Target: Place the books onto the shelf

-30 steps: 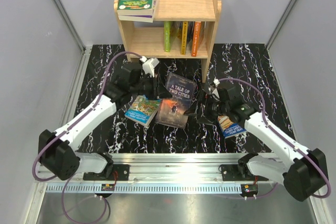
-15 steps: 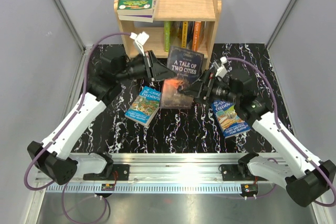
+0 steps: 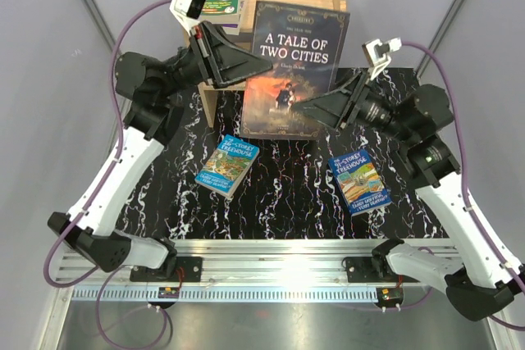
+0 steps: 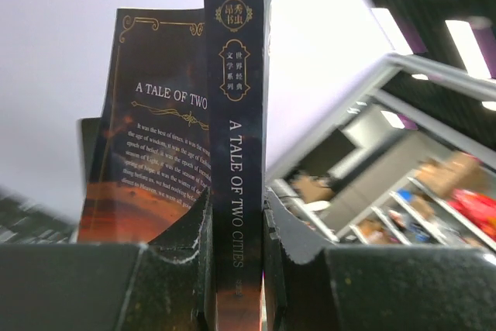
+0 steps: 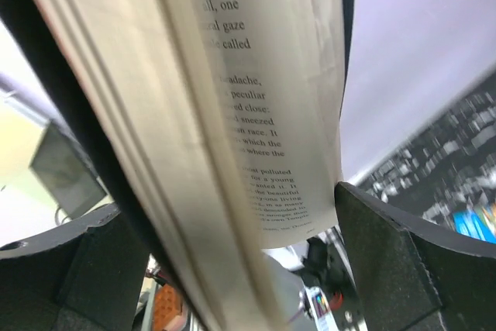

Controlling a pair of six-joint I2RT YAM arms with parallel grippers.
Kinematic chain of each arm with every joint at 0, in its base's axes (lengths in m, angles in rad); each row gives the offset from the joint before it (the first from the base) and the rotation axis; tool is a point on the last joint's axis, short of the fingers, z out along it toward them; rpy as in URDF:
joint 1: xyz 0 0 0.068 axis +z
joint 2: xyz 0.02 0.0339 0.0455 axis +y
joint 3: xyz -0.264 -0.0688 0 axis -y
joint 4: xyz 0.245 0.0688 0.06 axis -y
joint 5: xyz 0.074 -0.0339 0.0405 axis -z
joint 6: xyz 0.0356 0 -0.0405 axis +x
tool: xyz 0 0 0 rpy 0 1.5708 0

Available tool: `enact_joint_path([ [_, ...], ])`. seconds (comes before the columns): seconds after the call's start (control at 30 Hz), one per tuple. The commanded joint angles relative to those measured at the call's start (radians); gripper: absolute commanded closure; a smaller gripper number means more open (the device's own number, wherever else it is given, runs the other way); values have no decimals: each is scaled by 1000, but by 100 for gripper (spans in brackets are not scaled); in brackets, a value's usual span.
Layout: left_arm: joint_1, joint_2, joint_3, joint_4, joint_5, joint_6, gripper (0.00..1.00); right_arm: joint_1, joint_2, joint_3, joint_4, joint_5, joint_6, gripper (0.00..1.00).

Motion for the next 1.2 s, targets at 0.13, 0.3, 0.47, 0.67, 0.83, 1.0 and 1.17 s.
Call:
enact_joint_path([
  [0.13, -5, 58, 290, 479, -73, -401, 100, 6, 41, 187, 98, -32, 7, 0],
  [0.3, -4, 89, 474, 311, -25, -346, 100, 6, 32, 249, 15, 4, -68, 0],
  [0.47, -5, 66, 462, 228, 24, -300, 100, 6, 55, 252, 123, -12, 14, 0],
  [0.67, -7, 41, 320, 356, -8, -356, 100, 7, 107, 244, 390, -38, 209, 0],
  [0.83, -5, 33, 267, 367, -8, -347, 100, 6, 135, 278, 579, -51, 370, 0],
  [1.0, -1, 30, 231, 274, -42, -260, 100, 6, 101, 232, 740, 32, 490, 0],
  [1.17, 15, 32, 201, 212, -172, -200, 100, 6, 76, 128, 950, 138, 646, 0],
])
